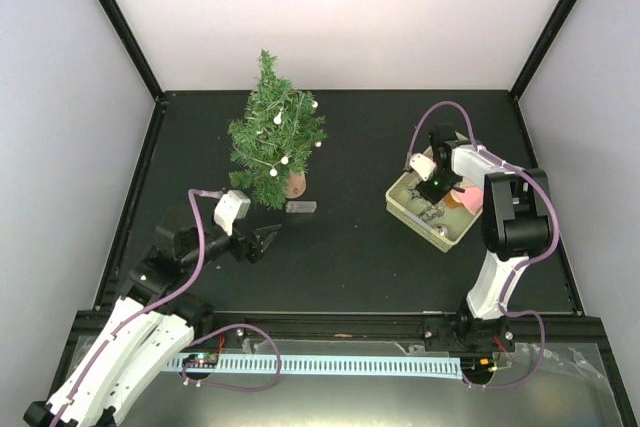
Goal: Decorate the small christmas tree
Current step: Pick up the decoration item from the storage box.
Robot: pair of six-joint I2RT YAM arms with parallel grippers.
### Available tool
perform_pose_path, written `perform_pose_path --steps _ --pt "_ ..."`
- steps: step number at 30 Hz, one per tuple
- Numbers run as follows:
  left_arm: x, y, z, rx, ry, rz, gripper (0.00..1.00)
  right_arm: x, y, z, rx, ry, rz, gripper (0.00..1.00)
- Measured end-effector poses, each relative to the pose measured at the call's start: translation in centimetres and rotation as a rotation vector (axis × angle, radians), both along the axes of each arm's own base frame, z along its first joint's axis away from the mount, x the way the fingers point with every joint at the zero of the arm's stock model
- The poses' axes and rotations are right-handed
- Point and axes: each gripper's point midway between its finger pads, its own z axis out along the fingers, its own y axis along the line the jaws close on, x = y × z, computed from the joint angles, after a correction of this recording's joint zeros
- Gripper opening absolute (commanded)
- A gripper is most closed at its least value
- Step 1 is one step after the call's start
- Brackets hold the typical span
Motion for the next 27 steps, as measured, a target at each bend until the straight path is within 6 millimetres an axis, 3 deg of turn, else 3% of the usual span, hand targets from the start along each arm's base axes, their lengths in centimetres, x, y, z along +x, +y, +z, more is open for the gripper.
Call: perform_pose_path --steps 3,10,19,27 --pt "0.0 0.0 0.0 0.000 0.000 0.000 0.93 -0.1 0.0 0.1 0.002 0.000 -0.014 0.09" --pt "0.0 0.0 0.0 0.000 0.000 0.000 0.93 -0.9 -0.3 1.2 0.000 -0.027 -0.050 0.06" --pt "0.0 0.0 0.1 -0.002 -0.004 0.000 0.93 -2.0 -0.8 1.0 -0.018 -0.021 -0.079 0.28" --pt "-0.2 0.1 0.5 -0.009 -0.018 0.000 0.93 -1.0 -0.8 0.5 -0.028 -0.026 -0.068 0.30"
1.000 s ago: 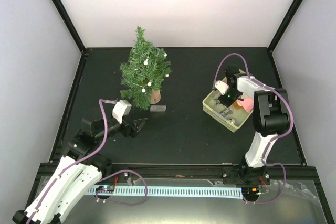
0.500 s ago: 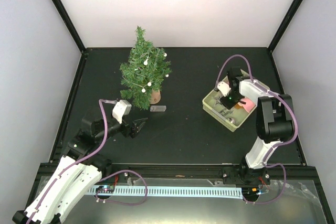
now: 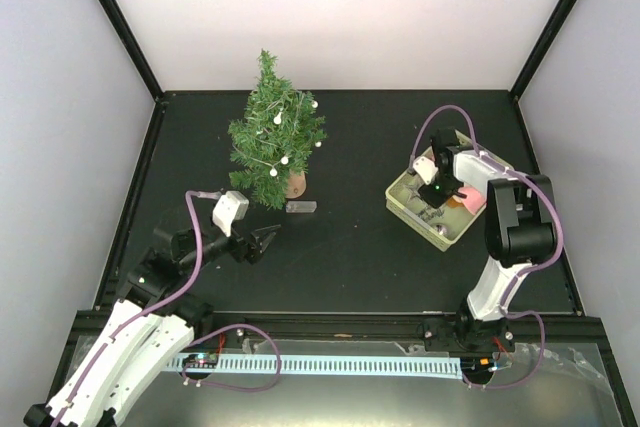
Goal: Decorate the small christmas tree
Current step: Pick up the decoration item from the storage box.
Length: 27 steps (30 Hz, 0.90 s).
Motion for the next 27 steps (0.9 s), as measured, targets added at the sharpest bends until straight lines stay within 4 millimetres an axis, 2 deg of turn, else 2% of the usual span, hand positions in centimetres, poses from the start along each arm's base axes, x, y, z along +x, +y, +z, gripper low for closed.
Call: perform_pose_path --steps 4,10,18,22,27 --pt "0.0 0.0 0.0 0.000 0.000 0.000 0.93 -0.2 0.1 -0.7 0.006 0.022 0.003 0.28" --pt "0.0 0.0 0.0 0.000 0.000 0.000 0.93 -0.4 0.1 -1.3 0.000 0.039 0.013 0.13" --pt "0.0 0.0 0.0 0.000 0.000 0.000 0.93 -0.2 0.3 -0.9 0.017 0.025 -0.001 0.07" --pt "0.0 0.0 0.1 -0.003 0.000 0.001 0.91 -0.3 0.6 0.9 0.042 -0.034 -0.038 0.07" --pt "-0.3 0.3 0.7 -0.031 0.001 0.020 0.88 -0.4 0.9 5.7 0.081 -0.179 -0.092 0.07"
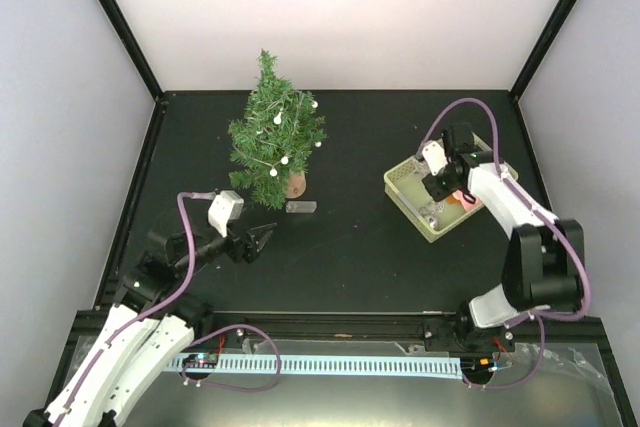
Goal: Decorate the small christmas tree
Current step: Pick up the decoration item from the storage box.
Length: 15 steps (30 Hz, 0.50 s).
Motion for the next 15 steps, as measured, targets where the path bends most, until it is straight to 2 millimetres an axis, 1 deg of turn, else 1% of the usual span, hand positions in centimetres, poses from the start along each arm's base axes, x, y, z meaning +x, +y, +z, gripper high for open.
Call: perform_pose_path --steps 3,5,7,9,11,13,15 --pt "-0.3 0.1 1.1 -0.029 0.017 0.010 0.84 0.1 0.3 3.5 0.031 -0.110 -0.029 0.07" --pt "-0.5 0.2 2.8 -0.064 0.014 0.016 0.81 0.0 0.6 5.8 0.055 -0.177 -0.037 0.07" --pt "-0.8 0.2 5.6 -0.112 -0.006 0.018 0.79 -0.3 1.1 8.1 0.083 -0.245 -0.038 0.07" --pt "-1.1 0.2 8.4 -0.153 -0.032 0.014 0.75 -0.7 1.6 9.9 0.105 -0.296 -0.036 0.07" --pt "-1.2 0.2 11.2 -0.188 -0.056 0.007 0.71 -1.3 2.6 11.5 0.131 -0.339 -0.017 0.07" --pt "-1.1 0.0 13.5 -0.212 -0.073 -0.003 0.67 -2.1 4.4 13.1 0.173 -0.381 0.025 0.07" --pt "-0.7 -0.4 14.8 -0.222 -0.067 -0.011 0.63 -2.9 6.2 14.6 0.226 -0.419 0.065 0.08"
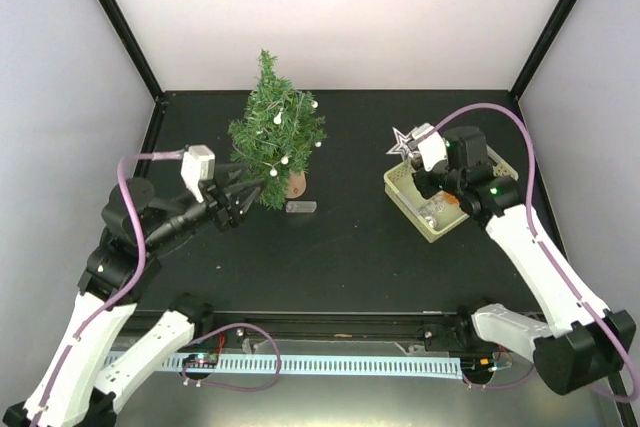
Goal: Decorate the small christmas tree
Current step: Pick up the decoration item from the storage box, then place the decoration item on the Christmas tree.
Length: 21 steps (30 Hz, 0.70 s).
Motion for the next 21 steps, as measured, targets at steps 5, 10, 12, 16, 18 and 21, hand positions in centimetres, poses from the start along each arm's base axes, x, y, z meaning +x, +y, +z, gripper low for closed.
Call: perform_pose_path --steps 5,10,12,16,18,21 --pt "2.0 -1.6 1.9 -0.008 0.046 -0.034 0.54 -2.7 5.1 5.2 0.148 -0.144 0.133 0.08" --pt "3.4 -3.6 2.4 -0.036 0.092 -0.091 0.53 -5.5 10.5 9.2 0.302 -0.228 0.264 0.08" --pt "3.6 -4.4 2.5 -0.059 0.112 -0.123 0.53 -6.3 12.1 10.1 0.342 -0.238 0.293 0.09" --pt "3.2 -6.3 3.2 -0.100 0.120 -0.203 0.52 -7.8 15.5 12.0 0.409 -0.251 0.353 0.10" --pt "2.9 -7.0 3.4 -0.108 0.117 -0.230 0.51 -8.3 16.8 12.6 0.431 -0.255 0.372 0.10" --pt "2.5 -7.6 3.5 -0.111 0.114 -0.255 0.46 -8.8 18.4 13.1 0.455 -0.254 0.388 0.10"
